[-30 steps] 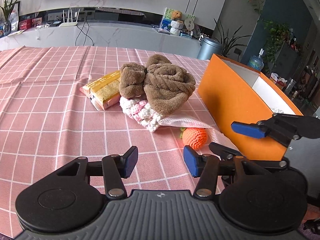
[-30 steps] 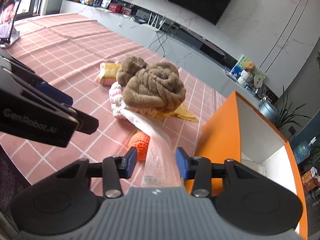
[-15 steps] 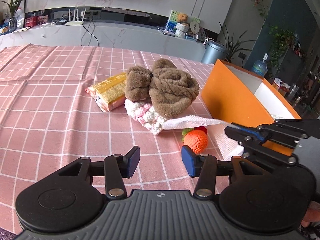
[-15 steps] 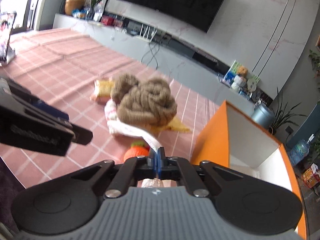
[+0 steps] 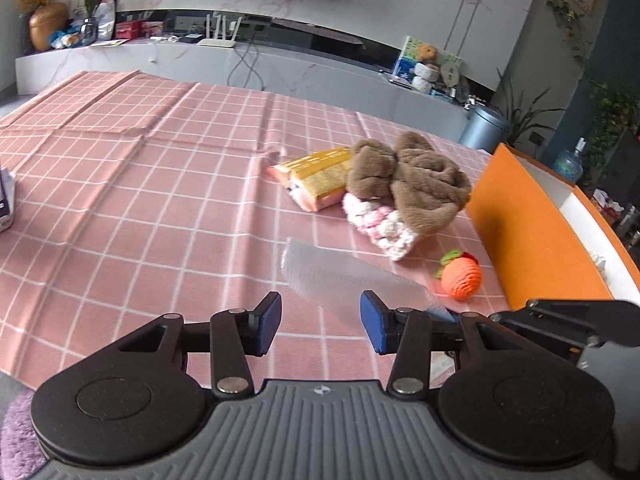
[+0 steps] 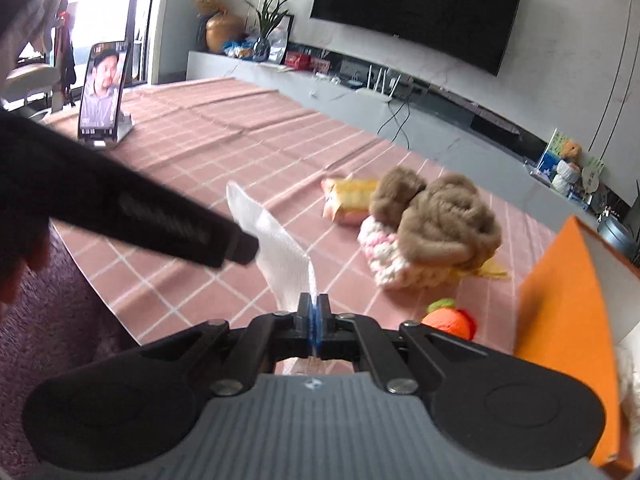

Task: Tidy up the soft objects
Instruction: 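Grasp the bubble-wrap bag edge with the right tool, then grasp the bubble-wrap bag with the left tool while the right tool grasps the orange crocheted fruit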

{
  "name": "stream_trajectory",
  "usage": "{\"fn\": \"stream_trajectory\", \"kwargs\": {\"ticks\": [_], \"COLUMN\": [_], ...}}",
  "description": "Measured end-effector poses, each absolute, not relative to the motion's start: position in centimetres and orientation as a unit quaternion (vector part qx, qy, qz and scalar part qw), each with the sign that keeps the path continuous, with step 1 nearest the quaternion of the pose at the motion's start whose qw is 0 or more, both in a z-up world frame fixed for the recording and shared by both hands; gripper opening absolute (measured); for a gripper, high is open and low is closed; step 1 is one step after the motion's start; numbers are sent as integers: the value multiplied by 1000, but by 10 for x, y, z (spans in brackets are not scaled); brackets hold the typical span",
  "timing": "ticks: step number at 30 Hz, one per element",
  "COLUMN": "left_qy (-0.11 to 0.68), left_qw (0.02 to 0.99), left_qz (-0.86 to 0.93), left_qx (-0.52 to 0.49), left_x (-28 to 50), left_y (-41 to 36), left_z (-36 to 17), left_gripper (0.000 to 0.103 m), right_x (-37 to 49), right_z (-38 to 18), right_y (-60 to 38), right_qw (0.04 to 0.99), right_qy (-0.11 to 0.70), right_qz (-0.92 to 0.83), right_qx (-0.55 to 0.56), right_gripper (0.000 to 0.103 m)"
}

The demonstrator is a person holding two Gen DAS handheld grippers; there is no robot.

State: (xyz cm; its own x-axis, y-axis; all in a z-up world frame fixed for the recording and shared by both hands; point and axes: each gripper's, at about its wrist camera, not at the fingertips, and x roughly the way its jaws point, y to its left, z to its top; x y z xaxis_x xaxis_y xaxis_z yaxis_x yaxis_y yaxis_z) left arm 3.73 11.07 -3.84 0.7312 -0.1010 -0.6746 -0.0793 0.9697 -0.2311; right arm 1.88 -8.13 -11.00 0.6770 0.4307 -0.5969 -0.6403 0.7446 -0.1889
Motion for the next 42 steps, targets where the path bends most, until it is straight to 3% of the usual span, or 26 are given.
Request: {"fn": "stream_trajectory", "kwargs": {"ticks": [4,6,9,13,15,17,19,21,31,35,42], "left_qy": [368,366,358,365,375,385,391,398,416,420,411], "left_qw": [920,921,925,921,916,911,906,900,895,895,906], "left_qz": [2,-5,-24,-49,-53,-57,-63,-68,-47,-44,-50], "left_qx": [-131,-131,-127,-128,-130,-136,-148,-162,-156,-144,-90], "left_x": [36,37,38,42,47,52,56,61,88,98,107], "left_y": [118,116,110,100,95,91,88,85,73,70,59], "left_z": [-40,-40,-39,-44,-48,-52,-56,-60,-75,-83,-85], "left_gripper": [53,54,64,65,65,66,74,75,75,59,17], "right_x": [25,26,27,39,45,47,51,57,64,70,77], "right_z": [-126,-126,-125,-126,-126,-128,-130,-135,-141,-142,-142], "right_y": [-75,-77,-83,-95,-102,-106,-108,-109,-100,-100,-99], "right_qw": [886,885,887,893,894,894,889,883,876,874,874], "right_qy": [290,295,294,311,321,323,338,358,354,355,351], "right_qz": [298,299,292,256,253,251,257,263,292,299,306], "right_qx": [-204,-202,-203,-200,-185,-182,-170,-150,-151,-143,-141], "right_gripper": [1,6,16,17,22,22,21,14,10,10,10]}}
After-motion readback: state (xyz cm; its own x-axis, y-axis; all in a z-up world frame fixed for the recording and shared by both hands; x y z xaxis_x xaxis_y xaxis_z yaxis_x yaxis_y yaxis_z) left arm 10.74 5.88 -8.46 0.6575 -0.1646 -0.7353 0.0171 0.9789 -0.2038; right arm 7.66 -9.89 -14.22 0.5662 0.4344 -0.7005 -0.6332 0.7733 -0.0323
